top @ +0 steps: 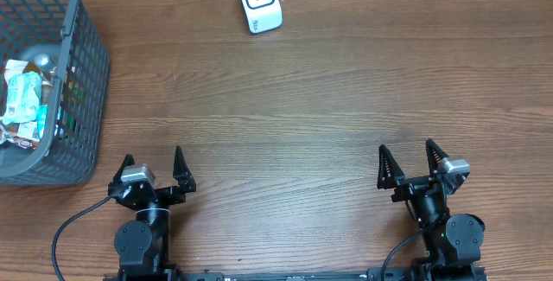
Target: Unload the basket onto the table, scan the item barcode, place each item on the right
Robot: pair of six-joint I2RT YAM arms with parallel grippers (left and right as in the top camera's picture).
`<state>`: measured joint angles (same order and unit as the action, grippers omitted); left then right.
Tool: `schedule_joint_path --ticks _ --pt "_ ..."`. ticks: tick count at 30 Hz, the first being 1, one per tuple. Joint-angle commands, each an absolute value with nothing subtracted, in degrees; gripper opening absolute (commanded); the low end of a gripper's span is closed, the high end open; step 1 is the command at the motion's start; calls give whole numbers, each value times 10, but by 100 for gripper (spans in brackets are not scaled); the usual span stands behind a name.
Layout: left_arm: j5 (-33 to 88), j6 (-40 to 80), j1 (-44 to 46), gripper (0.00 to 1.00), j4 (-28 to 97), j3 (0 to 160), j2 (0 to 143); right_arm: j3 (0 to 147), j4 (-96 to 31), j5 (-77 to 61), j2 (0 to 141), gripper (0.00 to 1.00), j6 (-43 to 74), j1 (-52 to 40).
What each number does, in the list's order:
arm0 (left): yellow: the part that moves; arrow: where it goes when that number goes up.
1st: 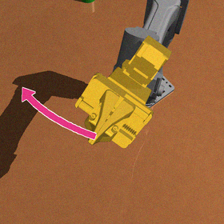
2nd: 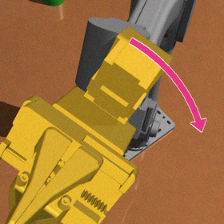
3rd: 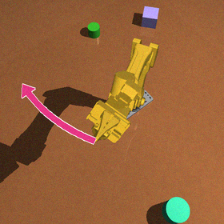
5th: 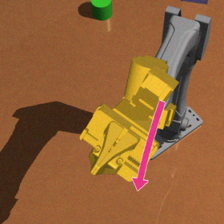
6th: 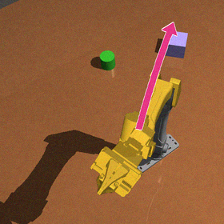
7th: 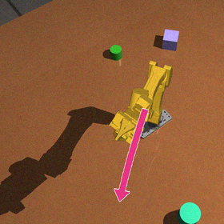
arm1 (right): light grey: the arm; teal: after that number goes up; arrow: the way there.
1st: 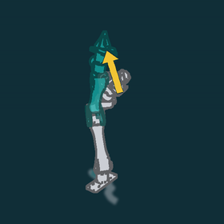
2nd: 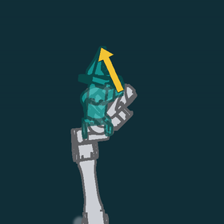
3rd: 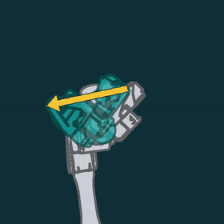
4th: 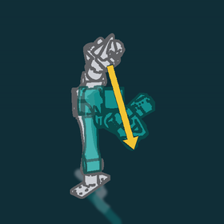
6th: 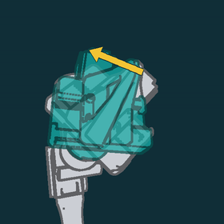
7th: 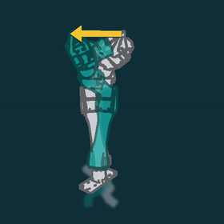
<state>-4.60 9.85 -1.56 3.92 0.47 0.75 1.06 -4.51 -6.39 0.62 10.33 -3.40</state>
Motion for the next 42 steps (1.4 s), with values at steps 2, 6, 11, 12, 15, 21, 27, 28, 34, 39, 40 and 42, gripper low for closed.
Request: schedule_joint_path --ticks 2,6,11,12,15,21,27,28,34,39,40,42 --pt "-54 86 -14 100 38 3 3 5 -43 -56 2 100 105 -31" --pt "-54 85 -14 100 38 3 3 5 -43 -56 2 100 105 -31" --pt "-62 86 -14 100 38 3 3 5 -43 -56 2 100 105 -31" --pt "-62 86 -14 100 38 3 3 5 -43 -56 2 100 105 -31" --pt "-62 86 -14 99 38 3 3 5 -43 -56 2 100 105 -31" --pt "-62 85 -14 99 34 3 3 5 -43 -56 2 100 105 -31" --pt "-50 92 -14 99 -1 3 3 5 -43 -56 2 100 105 -31" --pt "-49 92 -14 100 -9 3 3 5 -43 -56 2 100 105 -31" --pt "39 92 -14 100 -121 28 3 5 -43 -56 2 100 105 -31" --pt "102 94 -13 100 -81 156 15 5 -43 -56 2 100 105 -31" --pt "104 94 -14 100 -70 185 24 5 -43 -56 2 100 105 -31" --pt "106 94 -14 100 -18 266 53 5 -43 -56 2 100 105 -31"
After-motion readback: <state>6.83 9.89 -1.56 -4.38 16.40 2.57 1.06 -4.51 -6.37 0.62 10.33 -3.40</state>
